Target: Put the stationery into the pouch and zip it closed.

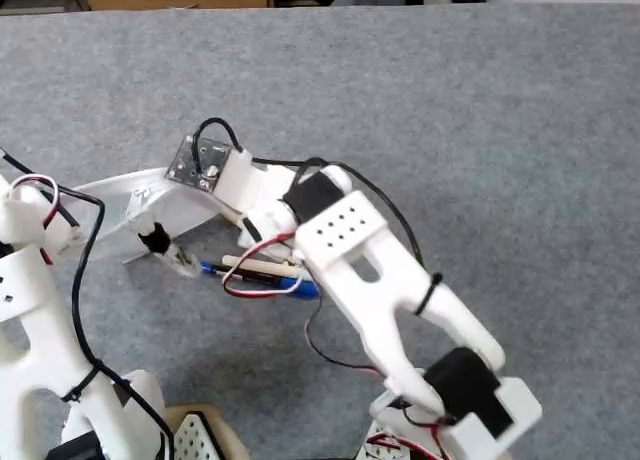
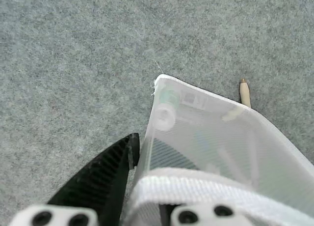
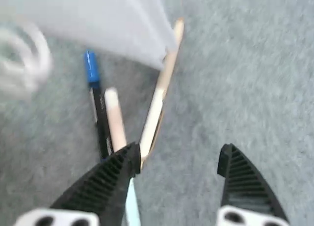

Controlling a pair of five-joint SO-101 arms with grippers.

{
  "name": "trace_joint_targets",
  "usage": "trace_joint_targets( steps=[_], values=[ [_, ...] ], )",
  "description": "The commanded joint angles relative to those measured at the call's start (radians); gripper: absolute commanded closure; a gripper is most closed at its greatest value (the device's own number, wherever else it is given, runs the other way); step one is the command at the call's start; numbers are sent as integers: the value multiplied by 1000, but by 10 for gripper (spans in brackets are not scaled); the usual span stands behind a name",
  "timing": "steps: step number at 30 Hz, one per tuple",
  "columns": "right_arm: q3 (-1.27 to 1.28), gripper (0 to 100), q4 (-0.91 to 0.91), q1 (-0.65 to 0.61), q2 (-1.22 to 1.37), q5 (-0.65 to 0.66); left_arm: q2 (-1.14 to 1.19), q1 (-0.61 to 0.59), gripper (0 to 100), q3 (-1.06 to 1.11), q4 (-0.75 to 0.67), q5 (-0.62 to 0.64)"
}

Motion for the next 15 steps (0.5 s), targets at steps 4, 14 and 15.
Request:
trace_joint_targets(
  steps=[4,14,15],
  values=[
    [-182,734,12,-14,246,-37,-120,-28,972,-21,3,-2],
    [-553,734,215,-52,625,-86,-121,-104,972,-16,2,0],
    [-568,734,230,-66,645,-86,-121,-104,972,-16,2,0]
  ],
)
